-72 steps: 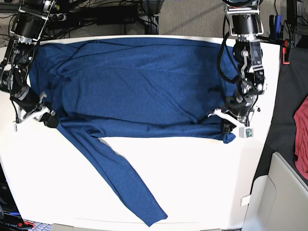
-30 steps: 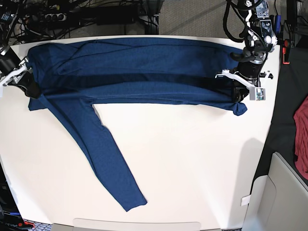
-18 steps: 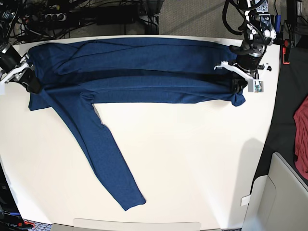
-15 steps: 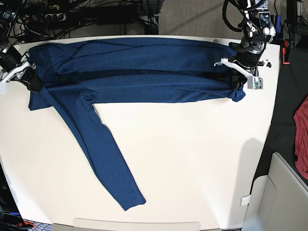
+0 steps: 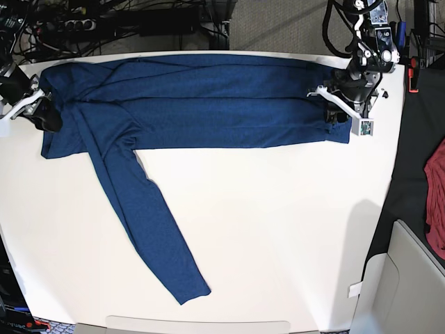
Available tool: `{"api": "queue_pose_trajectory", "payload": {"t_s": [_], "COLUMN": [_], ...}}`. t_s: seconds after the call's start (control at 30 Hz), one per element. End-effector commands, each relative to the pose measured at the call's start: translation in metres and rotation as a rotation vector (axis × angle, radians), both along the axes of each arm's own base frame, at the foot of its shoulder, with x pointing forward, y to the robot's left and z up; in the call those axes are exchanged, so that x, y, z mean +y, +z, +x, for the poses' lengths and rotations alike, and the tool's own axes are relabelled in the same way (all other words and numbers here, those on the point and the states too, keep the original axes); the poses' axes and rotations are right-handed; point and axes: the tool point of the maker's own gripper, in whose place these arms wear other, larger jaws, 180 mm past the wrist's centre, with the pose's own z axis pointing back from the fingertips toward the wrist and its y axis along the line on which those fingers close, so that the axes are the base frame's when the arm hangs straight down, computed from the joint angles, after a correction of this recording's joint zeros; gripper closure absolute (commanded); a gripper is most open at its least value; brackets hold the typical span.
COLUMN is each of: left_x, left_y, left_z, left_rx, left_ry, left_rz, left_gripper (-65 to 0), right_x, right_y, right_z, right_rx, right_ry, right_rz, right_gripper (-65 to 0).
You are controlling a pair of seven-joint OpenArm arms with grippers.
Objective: Fold the T-shirt properly
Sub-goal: 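Release the hem with the right gripper and grasp the sleeve cuff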
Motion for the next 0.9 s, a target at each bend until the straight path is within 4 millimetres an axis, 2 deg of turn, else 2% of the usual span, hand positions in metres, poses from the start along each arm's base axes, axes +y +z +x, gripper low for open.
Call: {"api": "queue_pose_trajectory", "payload": {"t_s": [0.0, 0.23, 0.47, 0.6, 0.73, 0.87], "left_x": [0.003, 0.001, -0.001, 0.018, 0.032, 0.032], "left_y": [0.006, 0.008, 0.021, 0.026, 0.036, 0.039], "left_z": [0.000, 0.000, 0.005, 0.005, 0.011, 0.015], "left_rx": [-0.016, -0.023, -0.061, -0.078, -0.116, -0.125], "left_ry": [-0.004, -0.002, -0.007, 0.055, 0.112, 0.111], "left_rz": [0.011, 0.006, 0.014, 0.026, 0.028, 0.027], "left_gripper": [-19.8, -23.8, -26.5, -26.7, -26.7, -26.7], "right_x": [-0.008, -0.020, -0.019, -0.015, -0.003, 0.016], "right_y": [0.018, 0.032, 0.041, 0.042, 0.032, 0.027], "right_z": [0.007, 0.023, 0.045, 0.060, 0.092, 0.131], "right_rx": [-0.063, -0.122, -0.175, -0.196, -0.185, -0.176], "right_ry": [-0.013, -0.054, -0.081, -0.103, -0.081, -0.048], "right_rz": [-0.014, -0.055, -0.077, -0.076, -0.040, 0.008], "right_gripper": [-18.2, -18.2, -18.2, -18.2, -18.5, -18.6]}}
